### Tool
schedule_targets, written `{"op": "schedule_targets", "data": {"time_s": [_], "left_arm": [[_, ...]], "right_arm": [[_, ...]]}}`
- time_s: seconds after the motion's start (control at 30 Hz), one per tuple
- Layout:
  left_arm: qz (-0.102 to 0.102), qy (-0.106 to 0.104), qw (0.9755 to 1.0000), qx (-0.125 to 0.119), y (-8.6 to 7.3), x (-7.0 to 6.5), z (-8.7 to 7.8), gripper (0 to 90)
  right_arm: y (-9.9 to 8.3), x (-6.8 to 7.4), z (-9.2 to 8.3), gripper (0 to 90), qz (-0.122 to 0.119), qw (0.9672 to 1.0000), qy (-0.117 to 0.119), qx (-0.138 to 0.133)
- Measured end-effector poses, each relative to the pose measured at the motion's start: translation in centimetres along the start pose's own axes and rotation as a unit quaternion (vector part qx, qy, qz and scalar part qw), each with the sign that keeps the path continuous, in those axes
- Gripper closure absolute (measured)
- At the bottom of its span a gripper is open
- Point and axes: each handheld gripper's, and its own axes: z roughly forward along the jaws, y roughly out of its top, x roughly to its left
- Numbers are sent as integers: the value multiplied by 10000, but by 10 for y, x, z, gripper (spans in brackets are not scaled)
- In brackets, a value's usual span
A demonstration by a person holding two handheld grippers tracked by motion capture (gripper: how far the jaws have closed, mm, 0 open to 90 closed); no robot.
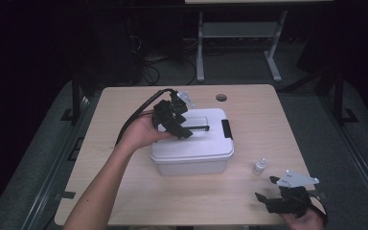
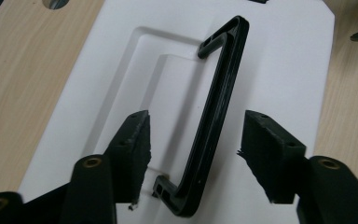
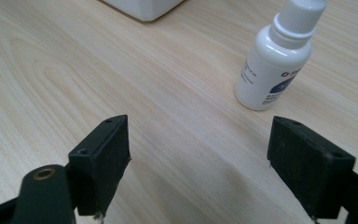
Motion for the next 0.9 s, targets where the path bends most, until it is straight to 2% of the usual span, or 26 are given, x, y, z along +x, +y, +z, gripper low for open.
{"op": "schedule_targets", "data": {"time_s": [0.13,0.17,0.27,0.43,0.8,0.9], "left_arm": [[58,-37,10000,27,4,1,3,480],[82,-51,9999,57,6,1,5,526],[91,-43,9999,67,7,2,7,560],[181,-126,9997,112,9,6,9,672],[390,-235,9988,180,16,8,11,786],[585,-221,9978,203,17,9,12,797]], "right_arm": [[0,0,0,204,22,10000,7,-11],[-1,-1,0,204,14,10000,6,-7],[-1,-1,0,204,18,10000,9,-3],[0,0,1,204,18,10000,26,-1],[0,0,2,204,8,10000,63,11],[0,0,2,204,16,10000,68,25]]}}
